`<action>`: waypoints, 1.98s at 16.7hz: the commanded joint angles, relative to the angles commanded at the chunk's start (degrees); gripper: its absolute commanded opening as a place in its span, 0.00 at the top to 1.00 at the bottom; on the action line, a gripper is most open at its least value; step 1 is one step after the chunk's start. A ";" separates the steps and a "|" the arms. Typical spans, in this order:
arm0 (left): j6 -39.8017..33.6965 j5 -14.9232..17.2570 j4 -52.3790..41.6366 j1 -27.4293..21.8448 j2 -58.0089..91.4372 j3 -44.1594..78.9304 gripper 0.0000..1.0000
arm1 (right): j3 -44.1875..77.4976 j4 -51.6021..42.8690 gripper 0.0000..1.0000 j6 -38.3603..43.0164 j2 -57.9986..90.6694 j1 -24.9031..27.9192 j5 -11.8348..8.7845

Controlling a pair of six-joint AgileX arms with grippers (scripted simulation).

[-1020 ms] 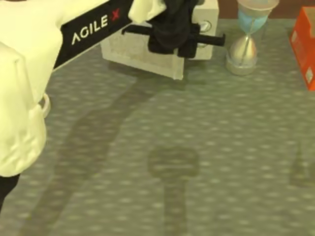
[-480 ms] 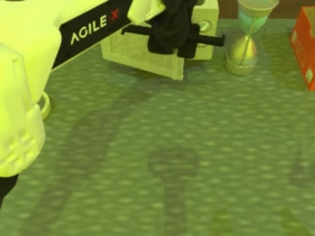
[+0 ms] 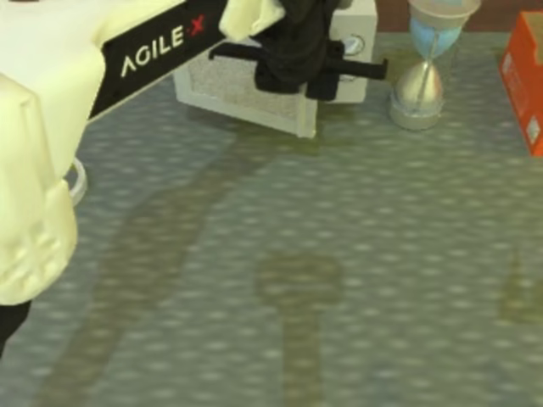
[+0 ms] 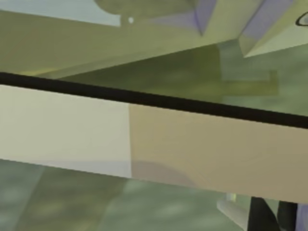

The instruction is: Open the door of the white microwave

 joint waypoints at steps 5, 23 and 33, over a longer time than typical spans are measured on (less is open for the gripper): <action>0.00 0.00 0.00 0.00 0.00 0.00 1.00 | 0.00 0.00 0.00 0.00 0.00 0.00 0.00; 6.47 3.47 5.11 1.06 -6.40 -10.44 1.00 | 0.00 0.00 0.00 0.00 0.00 0.00 0.00; 6.47 3.47 5.11 1.06 -6.40 -10.44 1.00 | 0.00 0.00 0.00 0.00 0.00 0.00 0.00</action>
